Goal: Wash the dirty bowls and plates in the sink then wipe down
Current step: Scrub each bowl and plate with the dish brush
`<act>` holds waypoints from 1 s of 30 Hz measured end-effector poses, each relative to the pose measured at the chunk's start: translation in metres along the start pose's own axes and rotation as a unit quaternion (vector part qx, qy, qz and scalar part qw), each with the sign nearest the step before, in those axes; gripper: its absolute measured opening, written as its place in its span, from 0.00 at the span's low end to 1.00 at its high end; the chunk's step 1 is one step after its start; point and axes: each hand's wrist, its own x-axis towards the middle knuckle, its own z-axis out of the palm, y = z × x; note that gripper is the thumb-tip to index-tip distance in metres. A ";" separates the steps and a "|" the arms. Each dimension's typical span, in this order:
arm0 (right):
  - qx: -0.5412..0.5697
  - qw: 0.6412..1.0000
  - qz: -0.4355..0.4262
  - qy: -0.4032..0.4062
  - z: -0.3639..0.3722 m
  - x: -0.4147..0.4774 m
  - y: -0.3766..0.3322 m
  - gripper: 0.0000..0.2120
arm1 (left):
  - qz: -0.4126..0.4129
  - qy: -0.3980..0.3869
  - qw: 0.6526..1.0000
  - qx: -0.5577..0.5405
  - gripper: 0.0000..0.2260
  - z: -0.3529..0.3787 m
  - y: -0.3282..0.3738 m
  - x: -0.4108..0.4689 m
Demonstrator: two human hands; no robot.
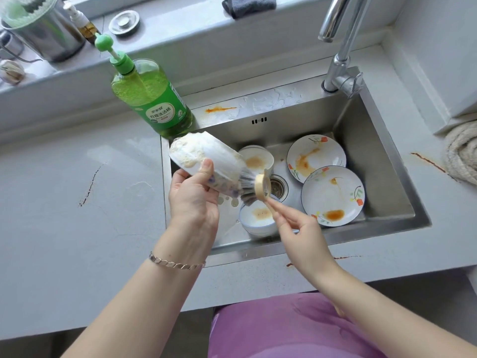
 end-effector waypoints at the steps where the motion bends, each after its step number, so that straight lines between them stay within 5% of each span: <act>1: -0.002 1.000 0.008 0.006 0.000 0.000 0.001 0.18 | -0.006 -0.001 1.000 -0.002 0.07 0.000 -0.001 0.001; 5: -0.015 0.999 -0.036 -0.027 0.005 -0.021 -0.005 0.19 | -0.023 -0.016 1.000 -0.002 0.06 0.000 -0.002 0.002; 12: -0.026 0.998 -0.004 0.049 -0.024 -0.004 -0.008 0.17 | -0.052 -0.060 0.992 0.103 0.05 -0.023 -0.001 -0.007; 16: -0.045 0.999 -0.017 -0.013 -0.027 -0.019 -0.019 0.18 | -0.035 -0.088 0.976 0.194 0.04 -0.031 0.000 -0.010; 23: -0.091 0.996 -0.027 0.004 -0.023 -0.013 -0.017 0.17 | 0.001 -0.122 0.940 0.320 0.08 -0.047 0.005 -0.007; 30: -0.109 0.994 0.029 -0.002 -0.019 -0.011 0.011 0.15 | 0.003 -0.157 0.955 0.253 0.07 -0.064 0.019 -0.009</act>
